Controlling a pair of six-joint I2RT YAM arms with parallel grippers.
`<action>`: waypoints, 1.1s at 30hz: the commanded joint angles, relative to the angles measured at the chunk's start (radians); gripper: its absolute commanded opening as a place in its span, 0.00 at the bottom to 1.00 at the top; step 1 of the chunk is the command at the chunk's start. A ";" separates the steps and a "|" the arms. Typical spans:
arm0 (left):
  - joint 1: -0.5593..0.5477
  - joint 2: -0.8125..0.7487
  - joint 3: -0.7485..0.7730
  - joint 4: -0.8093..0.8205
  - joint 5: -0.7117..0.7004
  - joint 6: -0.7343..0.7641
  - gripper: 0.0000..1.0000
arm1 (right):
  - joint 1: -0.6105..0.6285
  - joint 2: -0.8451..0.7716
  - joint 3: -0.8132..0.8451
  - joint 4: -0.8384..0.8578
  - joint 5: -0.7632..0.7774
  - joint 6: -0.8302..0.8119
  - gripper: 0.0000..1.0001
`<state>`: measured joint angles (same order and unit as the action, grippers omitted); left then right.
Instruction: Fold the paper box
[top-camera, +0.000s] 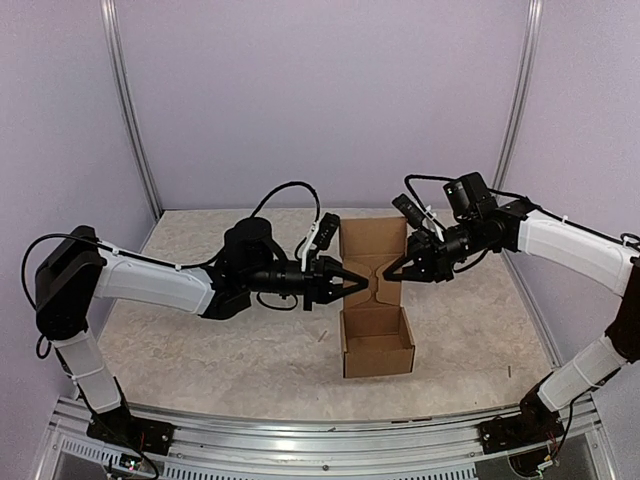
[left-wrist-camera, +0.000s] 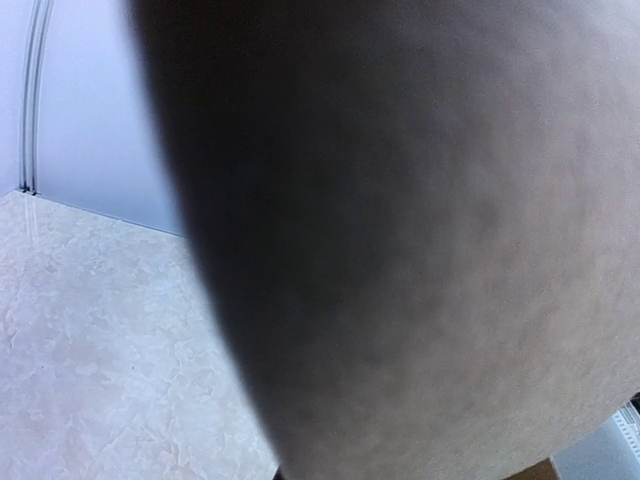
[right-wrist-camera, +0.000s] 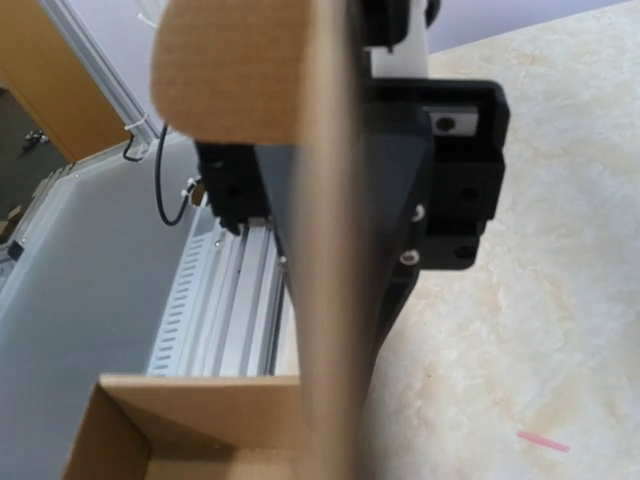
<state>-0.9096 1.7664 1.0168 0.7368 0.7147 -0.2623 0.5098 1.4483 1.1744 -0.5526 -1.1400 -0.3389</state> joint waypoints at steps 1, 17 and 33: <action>-0.017 -0.027 -0.034 0.074 0.005 0.001 0.00 | 0.015 -0.019 -0.015 -0.017 0.042 -0.020 0.24; 0.019 -0.060 -0.143 0.373 -0.001 -0.146 0.00 | 0.015 0.007 -0.036 0.012 0.003 0.017 0.34; 0.014 -0.019 -0.103 0.305 -0.032 -0.152 0.08 | 0.017 0.004 -0.034 0.050 -0.002 0.043 0.00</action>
<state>-0.8875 1.7355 0.8856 1.0409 0.6865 -0.4187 0.5171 1.4441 1.1461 -0.5243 -1.1702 -0.3073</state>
